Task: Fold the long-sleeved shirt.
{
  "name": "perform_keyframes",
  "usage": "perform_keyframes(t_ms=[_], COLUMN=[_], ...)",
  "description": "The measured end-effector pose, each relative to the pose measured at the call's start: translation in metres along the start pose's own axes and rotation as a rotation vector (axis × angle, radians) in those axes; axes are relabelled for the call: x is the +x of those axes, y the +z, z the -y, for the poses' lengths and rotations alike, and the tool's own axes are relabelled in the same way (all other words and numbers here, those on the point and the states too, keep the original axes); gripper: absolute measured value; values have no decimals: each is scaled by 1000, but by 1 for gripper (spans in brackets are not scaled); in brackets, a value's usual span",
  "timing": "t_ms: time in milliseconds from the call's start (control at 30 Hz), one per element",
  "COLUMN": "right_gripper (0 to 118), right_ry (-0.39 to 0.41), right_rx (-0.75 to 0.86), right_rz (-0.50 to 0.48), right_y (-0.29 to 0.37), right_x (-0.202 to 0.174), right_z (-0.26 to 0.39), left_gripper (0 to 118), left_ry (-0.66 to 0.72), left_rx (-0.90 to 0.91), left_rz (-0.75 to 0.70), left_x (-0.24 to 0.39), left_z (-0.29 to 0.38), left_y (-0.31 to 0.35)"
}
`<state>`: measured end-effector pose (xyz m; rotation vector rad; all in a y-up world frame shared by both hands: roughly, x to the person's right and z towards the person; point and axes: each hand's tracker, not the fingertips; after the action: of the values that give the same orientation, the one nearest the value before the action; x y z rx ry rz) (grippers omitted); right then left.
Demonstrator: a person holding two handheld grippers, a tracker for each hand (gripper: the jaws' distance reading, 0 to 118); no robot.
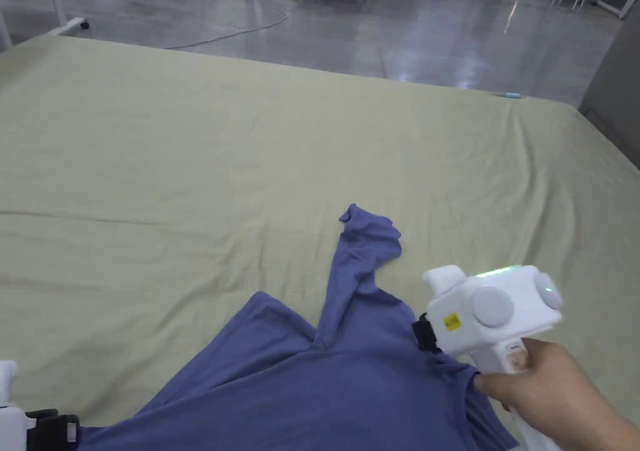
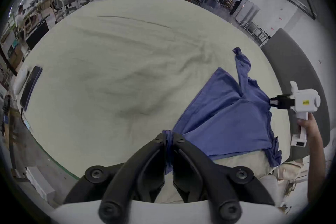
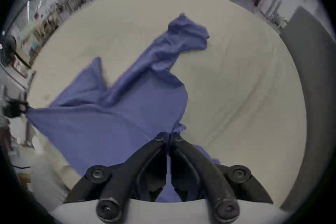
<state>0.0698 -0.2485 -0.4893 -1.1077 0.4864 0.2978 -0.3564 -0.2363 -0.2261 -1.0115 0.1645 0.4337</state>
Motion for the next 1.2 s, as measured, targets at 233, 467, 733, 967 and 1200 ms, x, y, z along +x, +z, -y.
perform_keyframes(t_ms=[233,467,733,967,1200], right_gripper=[0,0,0,0,0], right_ry=[-75,-182,-118,-18,24], right_rx=[246,463,667,778,878], right_rz=[-53,-13,194,377,518], right_y=[158,280,391,477,550], right_x=[16,21,32,51,57], right_z=[65,104,33,-88,-193], left_gripper=[0,0,0,0,0], left_ry=[11,-27,-156,-192,-293], left_rx=[55,198,372,525,671], left_rz=[70,159,307,306,194], left_x=[9,41,107,169,227], left_z=[-1,-38,-160,-290,-394], left_y=[33,87,161,219,273])
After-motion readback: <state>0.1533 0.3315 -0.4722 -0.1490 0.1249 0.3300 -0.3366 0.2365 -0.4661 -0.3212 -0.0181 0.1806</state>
